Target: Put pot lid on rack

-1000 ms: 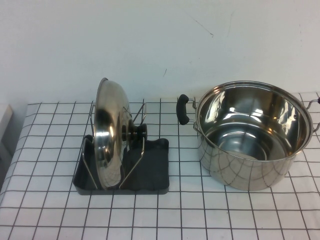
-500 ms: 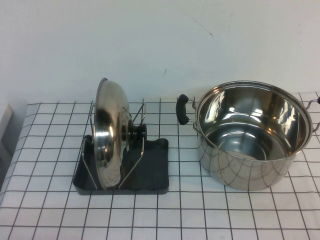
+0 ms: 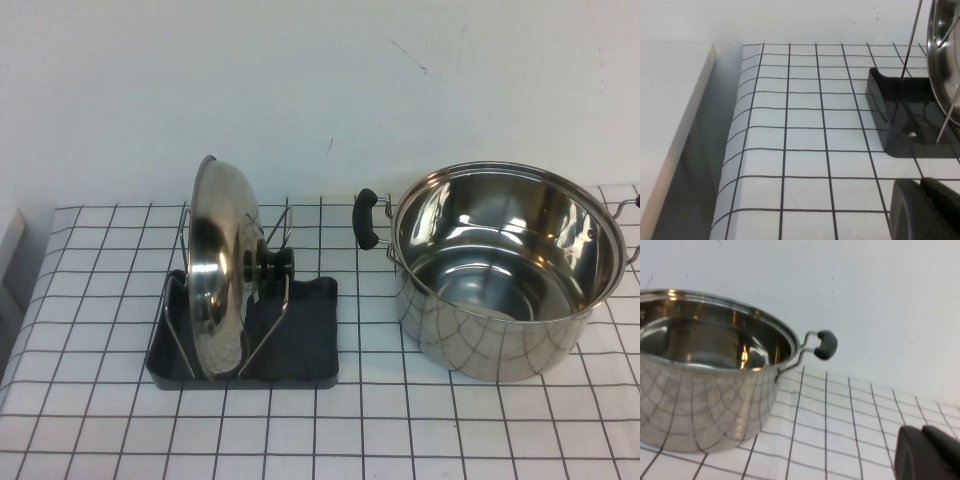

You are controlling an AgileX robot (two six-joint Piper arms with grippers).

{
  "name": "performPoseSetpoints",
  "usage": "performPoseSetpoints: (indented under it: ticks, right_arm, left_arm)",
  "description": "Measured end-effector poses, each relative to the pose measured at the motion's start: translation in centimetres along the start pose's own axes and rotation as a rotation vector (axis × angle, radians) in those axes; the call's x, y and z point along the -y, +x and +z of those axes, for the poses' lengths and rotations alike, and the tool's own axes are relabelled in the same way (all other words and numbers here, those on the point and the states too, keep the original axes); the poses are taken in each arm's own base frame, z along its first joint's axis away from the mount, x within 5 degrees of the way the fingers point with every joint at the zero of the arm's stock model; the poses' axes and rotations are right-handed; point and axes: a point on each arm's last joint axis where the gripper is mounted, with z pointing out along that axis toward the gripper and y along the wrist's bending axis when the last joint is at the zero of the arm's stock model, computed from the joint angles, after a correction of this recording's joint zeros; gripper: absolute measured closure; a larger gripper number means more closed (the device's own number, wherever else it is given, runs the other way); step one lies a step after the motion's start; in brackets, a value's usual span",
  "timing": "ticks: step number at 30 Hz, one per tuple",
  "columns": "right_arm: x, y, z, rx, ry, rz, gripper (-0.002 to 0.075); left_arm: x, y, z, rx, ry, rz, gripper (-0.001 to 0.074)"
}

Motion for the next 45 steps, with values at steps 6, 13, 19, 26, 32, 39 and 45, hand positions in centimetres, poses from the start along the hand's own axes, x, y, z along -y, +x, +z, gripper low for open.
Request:
performPoseSetpoints:
  ticks: [6, 13, 19, 26, 32, 39, 45]
  right_arm:
    - [-0.7, 2.8, 0.7, -0.075, -0.015, 0.034, 0.0727]
    - [-1.5, 4.0, 0.4, -0.22, -0.091, 0.061, 0.0727]
    - [-1.2, 4.3, 0.4, -0.249, -0.044, 0.145, 0.0727]
    - [-0.7, 4.4, 0.4, -0.263, 0.012, 0.224, 0.0727]
    - [-0.7, 4.4, 0.4, -0.264, 0.016, 0.229, 0.0727]
    - [-0.7, 4.4, 0.4, -0.263, 0.012, 0.229, 0.0727]
    - [-0.8, 4.4, 0.4, -0.262, 0.005, 0.229, 0.0727]
  left_arm:
    - [0.0, 0.0, 0.0, 0.0, 0.0, -0.003, 0.0737]
    - [0.0, 0.0, 0.0, 0.0, 0.0, -0.003, 0.0737]
    - [0.0, 0.0, 0.0, 0.0, 0.0, -0.003, 0.0737]
    - [0.0, 0.0, 0.0, 0.0, 0.0, -0.003, 0.0737]
    - [0.0, 0.0, 0.0, 0.0, 0.0, -0.003, 0.0737]
    - [0.0, 0.0, 0.0, 0.0, 0.0, -0.003, 0.0737]
    - [0.0, 0.0, 0.0, 0.0, 0.0, -0.003, 0.0737]
